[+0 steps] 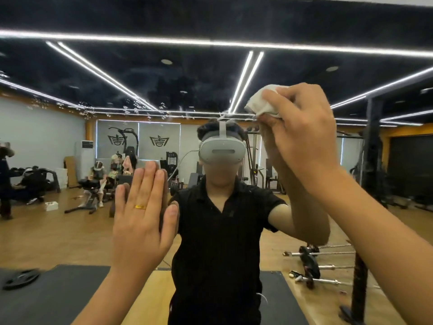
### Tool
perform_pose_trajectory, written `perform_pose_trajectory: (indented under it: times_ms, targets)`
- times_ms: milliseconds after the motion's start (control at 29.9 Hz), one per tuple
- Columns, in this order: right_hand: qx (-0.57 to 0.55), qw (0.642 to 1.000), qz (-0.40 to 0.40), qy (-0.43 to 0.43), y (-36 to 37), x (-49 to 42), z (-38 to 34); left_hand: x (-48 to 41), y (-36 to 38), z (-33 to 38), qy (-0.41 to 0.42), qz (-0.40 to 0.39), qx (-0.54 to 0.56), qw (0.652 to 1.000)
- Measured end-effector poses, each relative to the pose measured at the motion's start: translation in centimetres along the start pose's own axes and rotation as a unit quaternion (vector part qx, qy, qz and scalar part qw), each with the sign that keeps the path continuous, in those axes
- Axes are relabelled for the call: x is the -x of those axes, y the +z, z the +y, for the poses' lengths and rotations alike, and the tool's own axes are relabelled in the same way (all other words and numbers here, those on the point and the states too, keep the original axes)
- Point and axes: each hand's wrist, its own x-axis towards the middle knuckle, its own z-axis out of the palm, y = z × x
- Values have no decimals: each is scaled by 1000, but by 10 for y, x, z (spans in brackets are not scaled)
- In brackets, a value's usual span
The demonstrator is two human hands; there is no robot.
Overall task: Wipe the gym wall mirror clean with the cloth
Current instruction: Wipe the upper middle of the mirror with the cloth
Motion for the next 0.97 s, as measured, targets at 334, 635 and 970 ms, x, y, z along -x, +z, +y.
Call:
perform_pose_trajectory:
  times_ms: [334,635,970]
  targets:
    - [0,996,-7,-88,9,21,-39,1,-1,-2,0,-10,-6,1000]
    - [2,987,-86,-132,-2,23,-12,1,2,-2,3,5,-6,1000]
    - [-5,1000,-20,-7,-24,-4,23,-1,0,0,-4,-2,-17,1000]
